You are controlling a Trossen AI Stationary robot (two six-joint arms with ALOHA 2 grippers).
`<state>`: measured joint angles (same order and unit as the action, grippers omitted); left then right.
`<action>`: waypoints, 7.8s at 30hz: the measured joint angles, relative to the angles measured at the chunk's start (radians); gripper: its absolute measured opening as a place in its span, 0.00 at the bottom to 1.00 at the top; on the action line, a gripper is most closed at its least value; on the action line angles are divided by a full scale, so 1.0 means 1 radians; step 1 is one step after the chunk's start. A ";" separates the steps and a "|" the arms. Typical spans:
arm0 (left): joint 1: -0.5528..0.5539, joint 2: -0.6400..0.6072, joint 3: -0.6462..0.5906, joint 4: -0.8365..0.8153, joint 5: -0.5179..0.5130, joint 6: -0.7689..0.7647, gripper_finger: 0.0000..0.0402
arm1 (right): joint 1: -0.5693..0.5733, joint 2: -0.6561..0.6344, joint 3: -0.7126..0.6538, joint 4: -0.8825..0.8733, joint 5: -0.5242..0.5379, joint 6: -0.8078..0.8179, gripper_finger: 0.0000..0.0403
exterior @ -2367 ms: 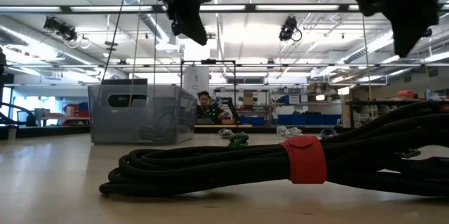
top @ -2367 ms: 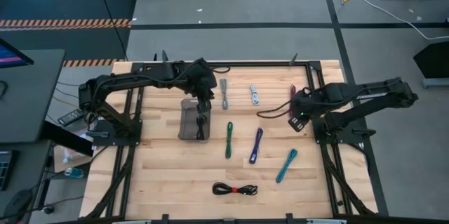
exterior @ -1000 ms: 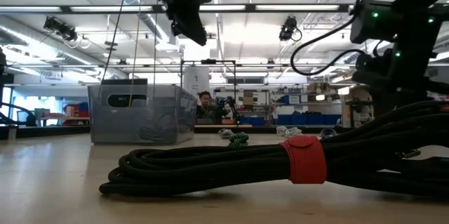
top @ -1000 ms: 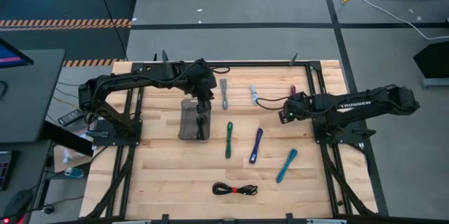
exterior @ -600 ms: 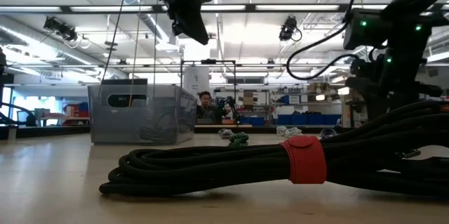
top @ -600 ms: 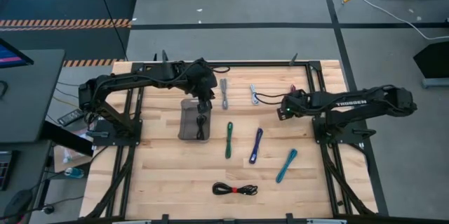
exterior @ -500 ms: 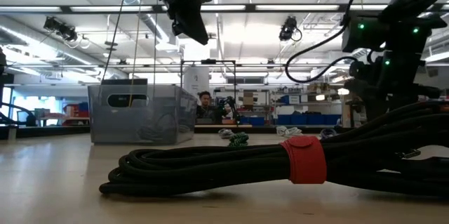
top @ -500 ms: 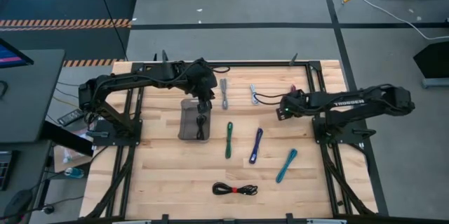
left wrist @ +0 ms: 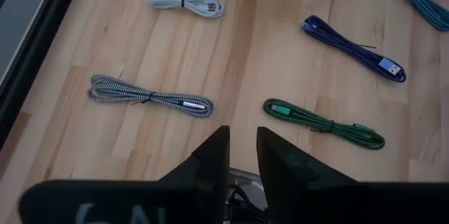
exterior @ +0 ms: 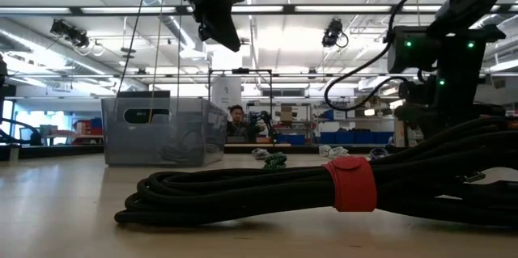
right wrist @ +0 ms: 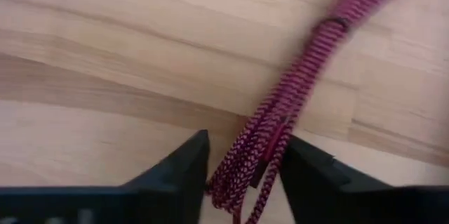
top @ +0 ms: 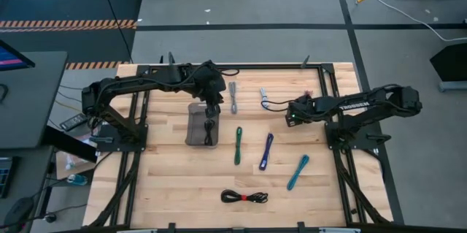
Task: Pick and place USB-C Cables
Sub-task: Put the pink USB cable into the black bin
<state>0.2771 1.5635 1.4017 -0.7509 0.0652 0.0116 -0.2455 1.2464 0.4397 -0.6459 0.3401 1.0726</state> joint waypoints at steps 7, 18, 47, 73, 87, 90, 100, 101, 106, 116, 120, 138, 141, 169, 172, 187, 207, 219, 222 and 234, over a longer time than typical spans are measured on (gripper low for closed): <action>0.000 0.000 0.000 0.000 0.000 0.000 0.19 | 0.000 -0.048 -0.005 0.016 -0.023 -0.052 0.08; 0.000 0.000 0.000 0.036 0.009 -0.001 0.19 | 0.087 -0.219 0.126 0.029 -0.220 -0.203 0.08; 0.000 0.001 -0.001 0.890 0.299 -0.263 0.63 | 0.323 -0.327 0.575 0.234 -0.088 -0.628 0.08; -0.035 0.001 -0.001 1.045 0.367 -0.315 0.64 | 0.336 -0.191 0.575 0.451 -0.107 -0.729 0.08; -0.032 0.001 0.000 0.960 0.246 -0.292 0.19 | 0.340 -0.191 0.575 0.444 -0.103 -0.723 0.08; -0.033 0.000 0.001 0.974 0.248 -0.289 0.08 | 0.341 -0.192 0.575 0.447 -0.103 -0.723 0.08; -0.041 -0.001 0.001 0.995 0.233 -0.263 0.08 | 0.341 -0.193 0.575 0.524 -0.118 -0.709 0.25; -0.041 0.000 0.001 0.992 0.231 -0.263 0.08 | 0.341 -0.195 0.575 0.532 -0.121 -0.706 0.31; -0.042 0.000 0.001 0.994 0.235 -0.264 0.08 | 0.342 -0.198 0.575 0.584 -0.196 -0.715 0.53; -0.041 0.000 0.002 0.836 0.231 -0.244 0.08 | 0.336 -0.274 0.575 0.555 -0.265 -0.706 0.66; -0.049 0.005 -0.003 0.776 0.220 -0.231 0.08 | 0.327 -0.315 0.578 0.539 -0.266 -0.710 0.65; -0.105 0.001 -0.001 0.194 0.295 -0.105 0.08 | 0.280 -0.489 0.576 0.324 -0.257 -0.657 0.65; -0.106 0.001 -0.001 0.075 0.362 -0.112 0.08 | 0.280 -0.490 0.576 0.314 -0.257 -0.653 0.64; 0.240 0.001 -0.001 -0.166 0.610 -0.132 0.08 | 0.280 -0.476 0.576 0.289 -0.265 -0.654 0.64; 0.258 0.001 -0.001 -0.164 0.637 -0.142 0.08 | 0.280 -0.476 0.576 0.289 -0.265 -0.656 0.64; 0.323 0.005 -0.087 -0.135 0.586 -0.165 0.08 | 0.280 -0.476 0.576 0.286 -0.265 -0.657 0.64; 0.264 -0.002 -0.510 0.341 0.702 -0.399 0.08 | 0.281 -0.476 0.576 0.284 -0.276 -0.646 0.64; 0.275 -0.003 -0.509 0.228 0.645 -0.322 0.08 | 0.280 -0.476 0.575 0.284 -0.276 -0.645 0.64; 0.274 -0.003 -0.509 0.240 0.641 -0.334 0.08 | 0.280 -0.476 0.575 0.284 -0.276 -0.646 0.64; 0.217 -0.002 -0.510 0.274 0.646 -0.332 0.27 | 0.281 -0.476 0.575 0.284 -0.275 -0.649 0.64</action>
<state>0.4945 1.5620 0.8921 -0.4772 0.7116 -0.3202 0.0352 0.7701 1.0149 -0.3620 0.0647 0.4240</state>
